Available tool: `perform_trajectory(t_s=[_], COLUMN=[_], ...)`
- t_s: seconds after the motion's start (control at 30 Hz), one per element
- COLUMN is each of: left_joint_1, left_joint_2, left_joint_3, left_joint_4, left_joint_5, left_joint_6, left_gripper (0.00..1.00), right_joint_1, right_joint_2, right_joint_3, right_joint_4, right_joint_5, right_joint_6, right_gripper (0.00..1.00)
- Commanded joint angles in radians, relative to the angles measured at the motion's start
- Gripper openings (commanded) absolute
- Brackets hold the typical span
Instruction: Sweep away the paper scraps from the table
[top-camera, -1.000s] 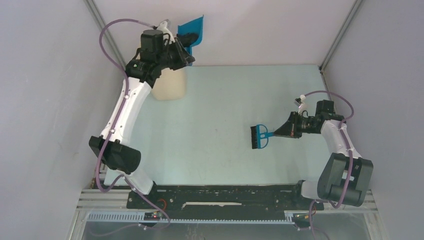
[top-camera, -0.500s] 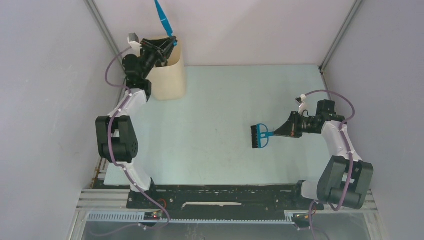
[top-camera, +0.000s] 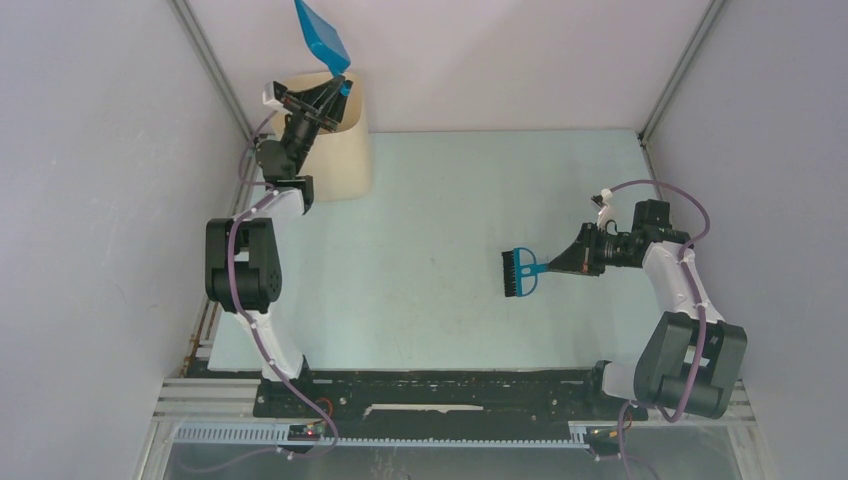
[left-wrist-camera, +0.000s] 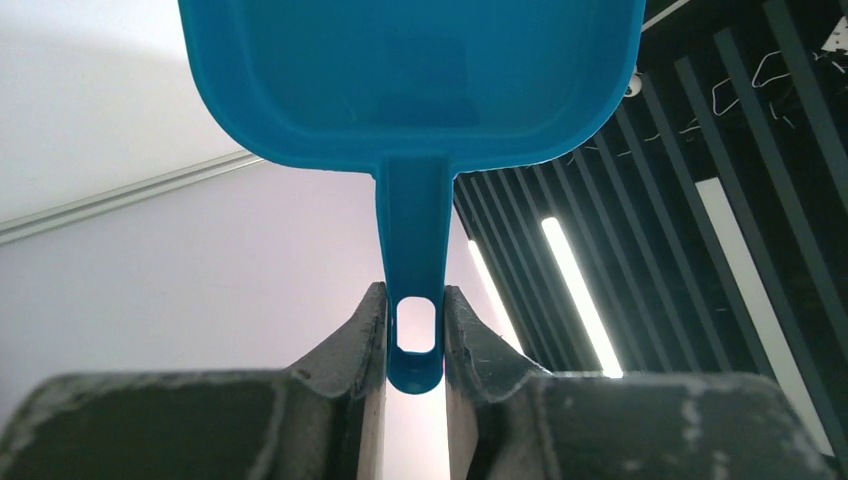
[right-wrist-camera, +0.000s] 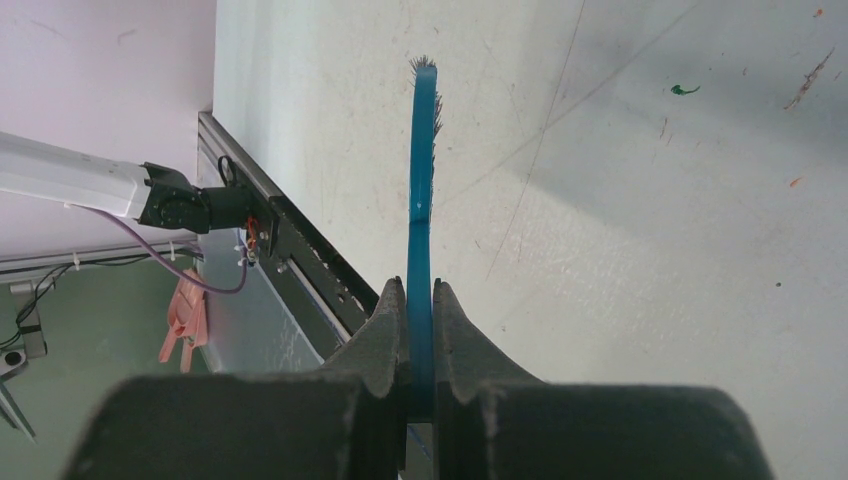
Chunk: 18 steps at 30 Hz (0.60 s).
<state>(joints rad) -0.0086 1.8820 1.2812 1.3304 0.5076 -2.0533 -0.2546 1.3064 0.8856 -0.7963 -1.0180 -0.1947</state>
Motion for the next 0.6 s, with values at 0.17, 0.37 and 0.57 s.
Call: perform_trajectory(t_s=[0.17, 0.37, 0.57], left_joint_1=[-0.001, -0.002, -0.029], left_joint_2=[-0.035, -0.062, -0.169], left_joint_3=[0.016, 0.005, -0.052], left_joint_4=[0.086, 0.077, -0.094], left_joint_5=[0.009, 0.030, 0.154], left_joint_6=[-0.030, -0.005, 0.162], left_gripper=[0.00, 0.00, 0.00], right_joint_1=[-0.003, -0.005, -0.005], right_joint_2=[-0.022, -0.024, -0.026], right_joint_3=[0.038, 0.038, 0.038], right_joint_4=[-0.009, -0.009, -0.010], right_joint_5=[-0.004, -0.003, -0.005], right_joint_6=[-0.017, -0.018, -0.018], right_gripper=[0.00, 0.00, 0.00])
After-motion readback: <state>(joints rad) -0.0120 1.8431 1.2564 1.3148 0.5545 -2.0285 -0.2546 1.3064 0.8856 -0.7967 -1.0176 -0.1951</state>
